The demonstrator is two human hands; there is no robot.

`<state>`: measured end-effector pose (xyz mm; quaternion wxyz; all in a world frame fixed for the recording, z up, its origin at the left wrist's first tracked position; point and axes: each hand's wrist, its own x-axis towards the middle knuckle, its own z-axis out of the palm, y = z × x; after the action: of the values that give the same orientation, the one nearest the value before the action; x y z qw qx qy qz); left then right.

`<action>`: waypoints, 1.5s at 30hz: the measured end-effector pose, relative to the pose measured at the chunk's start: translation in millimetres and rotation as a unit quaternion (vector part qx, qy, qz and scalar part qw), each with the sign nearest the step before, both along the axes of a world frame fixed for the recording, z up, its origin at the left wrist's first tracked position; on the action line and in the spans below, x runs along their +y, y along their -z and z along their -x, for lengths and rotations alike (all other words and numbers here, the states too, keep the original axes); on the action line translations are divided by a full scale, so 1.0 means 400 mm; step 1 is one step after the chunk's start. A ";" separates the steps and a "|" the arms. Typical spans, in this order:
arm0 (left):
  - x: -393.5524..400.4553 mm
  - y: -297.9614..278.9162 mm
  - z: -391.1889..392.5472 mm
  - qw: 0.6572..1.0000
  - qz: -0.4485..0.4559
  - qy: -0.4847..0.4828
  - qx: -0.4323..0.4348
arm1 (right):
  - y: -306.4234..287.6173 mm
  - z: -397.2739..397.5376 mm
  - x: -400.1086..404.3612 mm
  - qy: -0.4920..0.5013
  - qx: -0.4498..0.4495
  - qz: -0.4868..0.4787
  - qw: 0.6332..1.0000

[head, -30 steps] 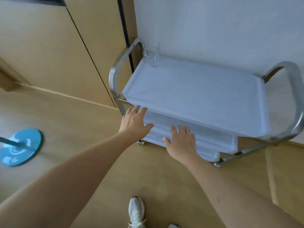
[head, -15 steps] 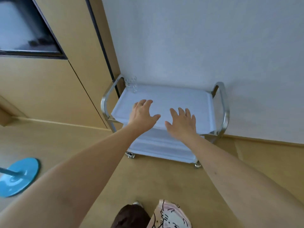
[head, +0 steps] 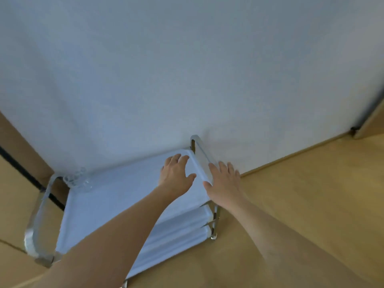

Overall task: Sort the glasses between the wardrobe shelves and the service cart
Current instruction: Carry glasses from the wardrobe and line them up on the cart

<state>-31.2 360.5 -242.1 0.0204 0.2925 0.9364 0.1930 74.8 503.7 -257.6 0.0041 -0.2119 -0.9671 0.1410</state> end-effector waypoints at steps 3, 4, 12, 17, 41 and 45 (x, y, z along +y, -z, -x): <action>0.110 0.007 0.034 0.997 -0.008 0.074 -0.006 | 0.001 -0.026 0.074 0.076 0.005 -0.006 0.997; 0.148 0.009 0.036 0.995 -0.014 0.100 -0.007 | 0.002 -0.037 0.097 0.104 0.006 -0.008 0.995; 0.437 0.022 -0.036 0.958 -0.031 0.286 -0.025 | 0.010 -0.186 0.230 0.292 -0.017 -0.002 0.956; 0.618 0.018 -0.113 0.930 -0.030 0.366 -0.022 | 0.003 -0.276 0.348 0.371 -0.004 -0.008 0.928; 1.759 0.037 -0.541 0.822 0.003 0.570 0.006 | 0.047 -0.700 1.337 0.556 -0.010 -0.002 0.831; 1.935 0.052 -0.608 0.789 0.004 0.614 -0.001 | 0.058 -0.755 1.455 0.597 -0.028 -0.002 0.802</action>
<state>212.1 1134.3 -262.9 0.1369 0.8055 0.5602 0.1365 376.8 1085.8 -280.7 0.0613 -0.7508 -0.6496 0.1027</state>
